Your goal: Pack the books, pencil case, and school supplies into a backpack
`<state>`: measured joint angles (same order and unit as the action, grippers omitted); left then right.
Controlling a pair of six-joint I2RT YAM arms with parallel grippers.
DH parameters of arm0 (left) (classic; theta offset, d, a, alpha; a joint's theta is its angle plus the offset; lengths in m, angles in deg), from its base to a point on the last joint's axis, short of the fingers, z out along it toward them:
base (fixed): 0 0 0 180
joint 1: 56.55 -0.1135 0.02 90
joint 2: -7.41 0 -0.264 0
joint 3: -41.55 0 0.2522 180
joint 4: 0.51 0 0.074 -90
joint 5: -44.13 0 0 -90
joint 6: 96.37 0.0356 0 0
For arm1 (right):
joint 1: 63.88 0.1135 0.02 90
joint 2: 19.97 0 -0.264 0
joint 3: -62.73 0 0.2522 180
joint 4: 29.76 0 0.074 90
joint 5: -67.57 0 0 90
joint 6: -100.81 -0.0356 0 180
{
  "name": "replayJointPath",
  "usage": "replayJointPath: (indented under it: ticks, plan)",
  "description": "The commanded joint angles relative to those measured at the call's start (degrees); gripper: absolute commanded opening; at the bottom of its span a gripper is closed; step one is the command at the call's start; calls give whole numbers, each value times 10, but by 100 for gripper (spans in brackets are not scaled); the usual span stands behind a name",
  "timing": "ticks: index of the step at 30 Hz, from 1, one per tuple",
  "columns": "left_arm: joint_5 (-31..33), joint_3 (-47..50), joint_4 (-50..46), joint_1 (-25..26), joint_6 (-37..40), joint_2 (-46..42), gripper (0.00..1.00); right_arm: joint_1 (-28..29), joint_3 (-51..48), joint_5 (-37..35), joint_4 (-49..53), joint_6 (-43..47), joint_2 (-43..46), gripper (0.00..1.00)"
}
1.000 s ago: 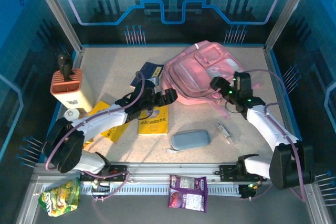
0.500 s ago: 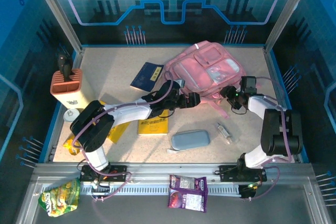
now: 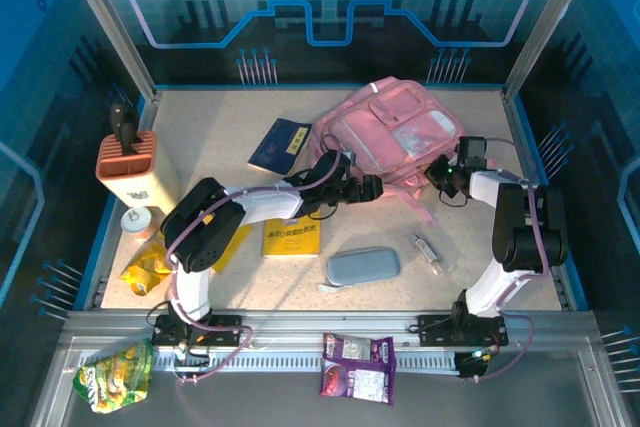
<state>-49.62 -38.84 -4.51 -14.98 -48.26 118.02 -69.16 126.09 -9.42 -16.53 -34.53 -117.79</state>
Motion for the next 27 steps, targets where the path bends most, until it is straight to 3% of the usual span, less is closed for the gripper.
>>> replayJointPath:
  ticks: [1,7,11,16,21,27]
  plan:
    - [-2,-29,18,-22,15,23,99,-9,-22,15,-26,9,52,0]
    - [-1,-87,9,-51,59,62,99,-11,-87,19,-4,5,155,0]
    - [-6,-142,-42,-79,75,81,99,6,-120,59,19,-10,218,0]
    - [-28,-164,-74,-104,107,60,98,54,-154,1,11,-81,287,0]
    - [-29,-98,-87,-97,116,-31,94,92,-144,-50,17,-148,297,0]
    - [11,12,-67,-34,111,-135,88,121,-132,-100,42,-200,309,0]
